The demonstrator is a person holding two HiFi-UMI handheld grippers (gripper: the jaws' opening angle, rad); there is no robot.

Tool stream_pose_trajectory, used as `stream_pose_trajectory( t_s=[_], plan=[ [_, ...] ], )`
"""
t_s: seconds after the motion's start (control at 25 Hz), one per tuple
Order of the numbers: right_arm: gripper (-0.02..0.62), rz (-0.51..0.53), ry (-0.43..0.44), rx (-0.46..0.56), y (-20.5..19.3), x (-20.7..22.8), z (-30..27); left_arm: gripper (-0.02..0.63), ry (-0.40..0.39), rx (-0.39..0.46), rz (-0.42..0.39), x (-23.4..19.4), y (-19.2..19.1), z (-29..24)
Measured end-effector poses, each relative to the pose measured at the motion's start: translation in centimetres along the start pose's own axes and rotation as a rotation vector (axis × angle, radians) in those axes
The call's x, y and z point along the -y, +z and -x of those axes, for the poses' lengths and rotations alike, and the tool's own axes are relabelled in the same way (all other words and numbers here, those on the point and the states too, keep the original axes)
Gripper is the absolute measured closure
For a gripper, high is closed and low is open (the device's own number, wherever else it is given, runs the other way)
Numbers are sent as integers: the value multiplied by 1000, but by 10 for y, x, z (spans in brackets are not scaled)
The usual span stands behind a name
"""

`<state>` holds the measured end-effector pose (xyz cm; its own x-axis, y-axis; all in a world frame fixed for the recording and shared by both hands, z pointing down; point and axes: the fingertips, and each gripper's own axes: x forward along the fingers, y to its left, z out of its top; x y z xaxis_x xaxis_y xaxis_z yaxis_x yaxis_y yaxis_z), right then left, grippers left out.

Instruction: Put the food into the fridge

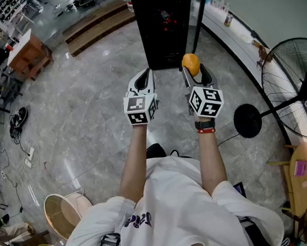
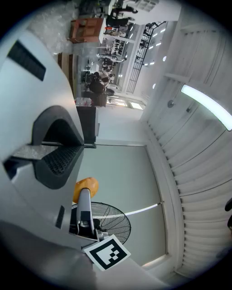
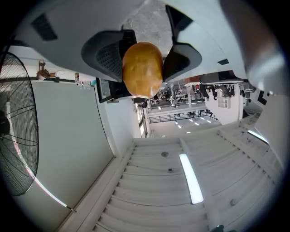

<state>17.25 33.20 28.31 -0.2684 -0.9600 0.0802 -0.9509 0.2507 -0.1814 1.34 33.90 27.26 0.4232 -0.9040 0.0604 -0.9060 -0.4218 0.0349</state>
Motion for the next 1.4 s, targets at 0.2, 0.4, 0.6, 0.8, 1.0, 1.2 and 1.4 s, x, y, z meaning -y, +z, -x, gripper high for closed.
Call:
stream_pose_trajectory(
  t_s=[0.2,0.4,0.6,0.8,1.0,1.2,1.4],
  plan=[
    [299,2,-4,-16,-3,6,0,588,27,-19,21,-3,-3,0],
    [299,4,5,-36,-12,7,-14,588,36,-52,47,-13,-16,-8],
    [299,-63,21,-55,-27,12,-43,588,-12,-59,53,-20,-24,-29],
    [299,-103,19,-71,-37,17,-82,588,-12,-46,83,-44,-29,-61],
    [299,-103,-9,-96,-24,39,-138,588,-6,-47,114,-76,-20,-113],
    [299,-89,-27,-71,7,47,-185,588,-12,0,115,-105,9,-161],
    [299,-83,-26,-68,23,46,-233,588,-40,-3,119,-128,21,-206]
  ],
)
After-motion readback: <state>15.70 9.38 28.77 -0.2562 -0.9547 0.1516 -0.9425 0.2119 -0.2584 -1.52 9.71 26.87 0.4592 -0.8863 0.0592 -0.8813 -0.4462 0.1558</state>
